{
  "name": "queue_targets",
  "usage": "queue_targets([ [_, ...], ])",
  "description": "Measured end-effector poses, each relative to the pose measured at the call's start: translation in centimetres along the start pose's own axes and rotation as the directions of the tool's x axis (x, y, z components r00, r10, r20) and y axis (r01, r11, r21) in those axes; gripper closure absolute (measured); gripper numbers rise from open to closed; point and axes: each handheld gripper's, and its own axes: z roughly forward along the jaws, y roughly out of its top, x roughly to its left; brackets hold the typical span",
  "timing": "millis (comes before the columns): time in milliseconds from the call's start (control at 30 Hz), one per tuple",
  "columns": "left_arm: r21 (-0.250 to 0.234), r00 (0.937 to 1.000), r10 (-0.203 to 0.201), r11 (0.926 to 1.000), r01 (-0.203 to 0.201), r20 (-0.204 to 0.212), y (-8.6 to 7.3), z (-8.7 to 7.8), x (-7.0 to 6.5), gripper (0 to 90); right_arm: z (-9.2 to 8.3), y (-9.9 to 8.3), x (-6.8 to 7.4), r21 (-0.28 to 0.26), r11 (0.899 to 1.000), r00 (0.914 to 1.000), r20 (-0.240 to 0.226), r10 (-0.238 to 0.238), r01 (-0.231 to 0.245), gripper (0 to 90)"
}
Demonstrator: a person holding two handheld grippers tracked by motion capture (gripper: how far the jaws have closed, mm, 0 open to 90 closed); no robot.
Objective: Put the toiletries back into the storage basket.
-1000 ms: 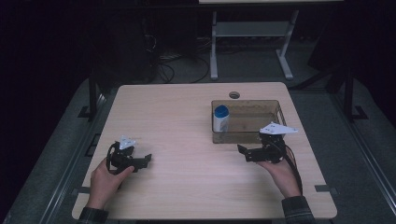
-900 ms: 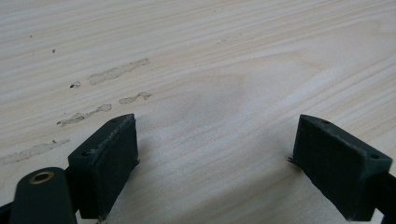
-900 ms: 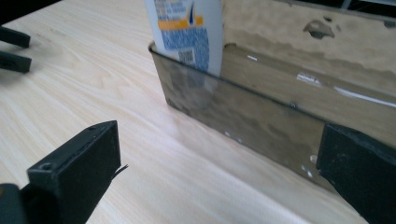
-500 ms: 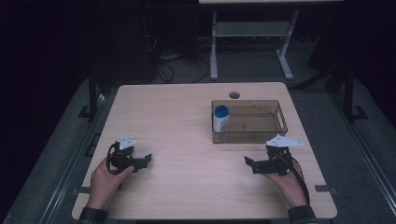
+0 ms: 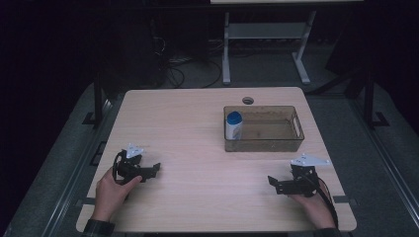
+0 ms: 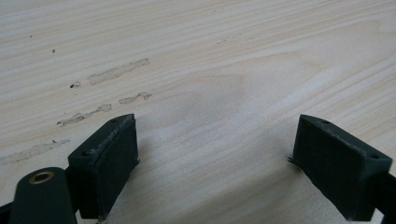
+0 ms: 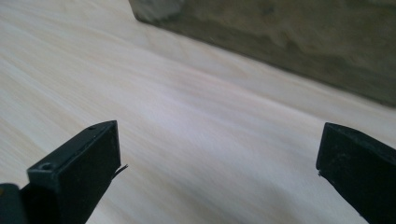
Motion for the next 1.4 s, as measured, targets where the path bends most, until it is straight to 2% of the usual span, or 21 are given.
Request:
queue_targets([
  [433,0.0,1.0,0.0,1.0,0.0,0.0,0.0,0.0,0.0,12.8,-0.8,-2.8,-1.5,0.08,0.997,0.9972,0.074,0.001,-0.007,0.0],
  [700,0.0,1.0,0.0,1.0,0.0,0.0,0.0,0.0,0.0,12.8,-1.0,-3.5,-2.0,0.087,0.996,0.9961,0.088,0.006,-0.014,0.0],
  [867,0.0,1.0,0.0,1.0,0.0,0.0,0.0,0.0,0.0,12.8,-0.7,-3.7,-2.1,0.101,0.995,0.995,0.099,-0.007,-0.003,0.0],
  [1400,0.0,1.0,0.0,1.0,0.0,0.0,0.0,0.0,0.0,12.8,-0.7,-3.9,-2.3,0.086,0.996,0.9937,0.112,-0.011,0.001,0.0],
])
